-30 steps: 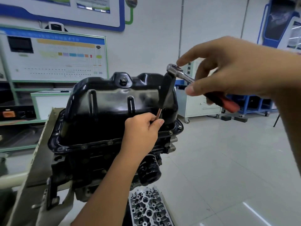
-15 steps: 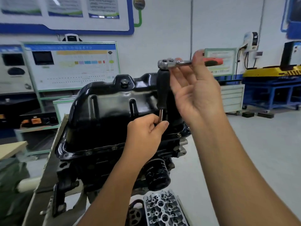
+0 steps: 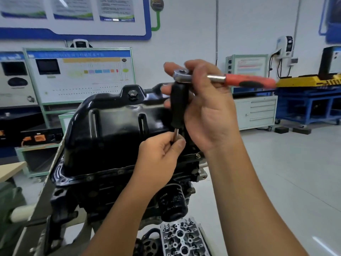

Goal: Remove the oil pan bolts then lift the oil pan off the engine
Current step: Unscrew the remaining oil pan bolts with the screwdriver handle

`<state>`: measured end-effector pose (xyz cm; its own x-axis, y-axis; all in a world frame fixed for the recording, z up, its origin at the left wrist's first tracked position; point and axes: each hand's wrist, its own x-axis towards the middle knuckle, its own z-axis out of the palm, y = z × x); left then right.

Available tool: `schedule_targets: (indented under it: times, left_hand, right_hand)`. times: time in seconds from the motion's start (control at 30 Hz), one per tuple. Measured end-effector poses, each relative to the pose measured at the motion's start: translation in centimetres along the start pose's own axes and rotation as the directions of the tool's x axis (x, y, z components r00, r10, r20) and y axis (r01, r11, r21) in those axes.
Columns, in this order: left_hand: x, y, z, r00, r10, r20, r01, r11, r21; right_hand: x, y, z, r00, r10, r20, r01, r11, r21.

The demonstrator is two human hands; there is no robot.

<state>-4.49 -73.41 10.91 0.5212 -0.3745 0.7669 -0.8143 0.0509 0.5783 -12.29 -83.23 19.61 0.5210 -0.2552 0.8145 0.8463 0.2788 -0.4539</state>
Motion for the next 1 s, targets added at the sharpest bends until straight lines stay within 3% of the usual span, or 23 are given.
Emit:
schedule_targets:
  times: [0.1, 0.17, 0.27, 0.33, 0.4, 0.47, 0.5, 0.53, 0.6, 0.63, 0.7, 0.8, 0.9, 0.93, 1.0]
  left_hand:
    - [0.0, -0.1, 0.0, 1.0, 0.017, 0.001, -0.017, 1.0, 0.026]
    - [-0.1, -0.1, 0.1, 0.998, 0.026, -0.049, -0.024, 0.998, 0.057]
    - [-0.2, 0.1, 0.6, 0.996, 0.034, -0.085, -0.026, 0.996, 0.087]
    - [-0.2, 0.0, 0.8, 0.993, 0.037, -0.111, -0.025, 0.994, 0.108]
    - [-0.2, 0.1, 1.0, 0.989, 0.044, -0.142, -0.026, 0.992, 0.127]
    - [-0.3, 0.1, 1.0, 0.985, 0.057, -0.162, -0.033, 0.989, 0.147]
    - [-0.2, 0.1, 1.0, 0.985, 0.057, -0.161, -0.034, 0.989, 0.143]
    - [-0.2, 0.1, 0.8, 0.988, 0.052, -0.144, -0.035, 0.992, 0.12]
    - [0.0, 0.0, 0.3, 0.997, 0.05, -0.065, -0.046, 0.997, 0.056]
    - [0.0, 0.0, 0.0, 0.998, 0.05, -0.023, -0.049, 0.998, 0.039]
    - [0.1, 0.0, -0.3, 0.999, 0.052, -0.003, -0.052, 0.998, 0.032]
    - [0.0, -0.2, 0.1, 0.995, 0.045, -0.091, -0.04, 0.997, 0.065]
    - [-0.2, -0.3, 0.4, 0.986, 0.061, -0.158, -0.047, 0.995, 0.09]
    - [-0.2, -0.2, 0.4, 0.984, 0.069, -0.165, -0.053, 0.994, 0.098]
    - [-0.2, -0.1, 0.4, 0.984, 0.077, -0.16, -0.062, 0.993, 0.097]
  right_hand:
    - [-0.2, 0.3, -0.4, 0.989, -0.138, 0.061, 0.149, 0.956, -0.252]
    - [-0.4, 0.3, -0.3, 0.996, -0.079, 0.032, 0.083, 0.985, -0.152]
    - [-0.5, -0.1, -0.4, 0.992, 0.115, -0.054, -0.107, 0.985, 0.132]
    - [-0.3, -0.2, -0.7, 0.992, 0.106, -0.069, -0.095, 0.984, 0.148]
    - [-0.1, -0.2, -0.6, 0.994, -0.049, -0.094, 0.045, 0.998, -0.043]
    - [0.0, 0.0, -0.8, 0.969, -0.236, -0.076, 0.194, 0.913, -0.359]
    - [0.1, 0.1, -0.8, 0.961, -0.271, -0.052, 0.226, 0.88, -0.418]
    - [0.1, 0.0, -0.7, 0.967, -0.248, -0.052, 0.209, 0.897, -0.389]
    - [0.2, -0.1, -0.5, 0.993, -0.077, -0.092, 0.067, 0.992, -0.11]
    - [0.1, -0.2, -0.4, 0.995, 0.026, -0.101, -0.021, 0.998, 0.054]
    - [0.0, -0.1, -0.5, 0.985, 0.13, -0.114, -0.105, 0.974, 0.201]
    - [0.0, 0.0, -0.3, 0.992, 0.015, -0.122, -0.002, 0.994, 0.106]
    - [0.2, -0.4, -0.4, 0.966, -0.255, -0.034, 0.228, 0.91, -0.345]
    - [0.2, -0.4, -0.4, 0.96, -0.278, -0.014, 0.252, 0.888, -0.385]
    - [0.2, -0.3, -0.2, 0.982, -0.164, -0.092, 0.147, 0.974, -0.174]
